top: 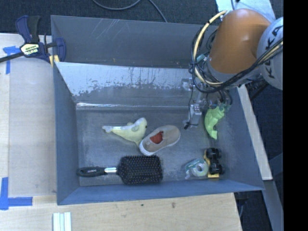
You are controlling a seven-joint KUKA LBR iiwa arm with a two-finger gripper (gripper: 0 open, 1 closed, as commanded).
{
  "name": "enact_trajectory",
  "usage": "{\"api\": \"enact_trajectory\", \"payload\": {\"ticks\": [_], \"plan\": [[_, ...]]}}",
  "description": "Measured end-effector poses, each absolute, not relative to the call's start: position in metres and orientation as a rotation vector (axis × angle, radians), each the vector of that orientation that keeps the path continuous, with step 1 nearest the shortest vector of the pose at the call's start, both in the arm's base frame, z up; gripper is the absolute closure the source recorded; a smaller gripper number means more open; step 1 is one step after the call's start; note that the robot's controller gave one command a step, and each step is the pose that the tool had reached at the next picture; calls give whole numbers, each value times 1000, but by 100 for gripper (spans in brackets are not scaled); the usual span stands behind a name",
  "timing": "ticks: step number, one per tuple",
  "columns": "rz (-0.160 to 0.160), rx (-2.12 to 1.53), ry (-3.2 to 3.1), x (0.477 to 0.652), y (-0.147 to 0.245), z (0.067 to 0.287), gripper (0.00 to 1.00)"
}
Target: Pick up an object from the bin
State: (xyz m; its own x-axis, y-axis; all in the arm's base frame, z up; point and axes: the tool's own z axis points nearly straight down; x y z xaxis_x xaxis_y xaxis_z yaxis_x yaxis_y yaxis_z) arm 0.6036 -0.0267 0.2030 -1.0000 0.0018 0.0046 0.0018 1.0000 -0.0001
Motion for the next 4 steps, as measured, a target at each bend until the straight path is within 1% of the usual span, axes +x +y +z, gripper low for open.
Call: {"api": "enact_trajectory", "payload": {"ticks": [1,2,3,4], "plan": [[0,-3,-3146,605,-27,208,0],[1,126,-3144,594,-5,143,0],[0,93,-3141,584,12,138,0],[0,97,-3149,576,28,127,0]]}}
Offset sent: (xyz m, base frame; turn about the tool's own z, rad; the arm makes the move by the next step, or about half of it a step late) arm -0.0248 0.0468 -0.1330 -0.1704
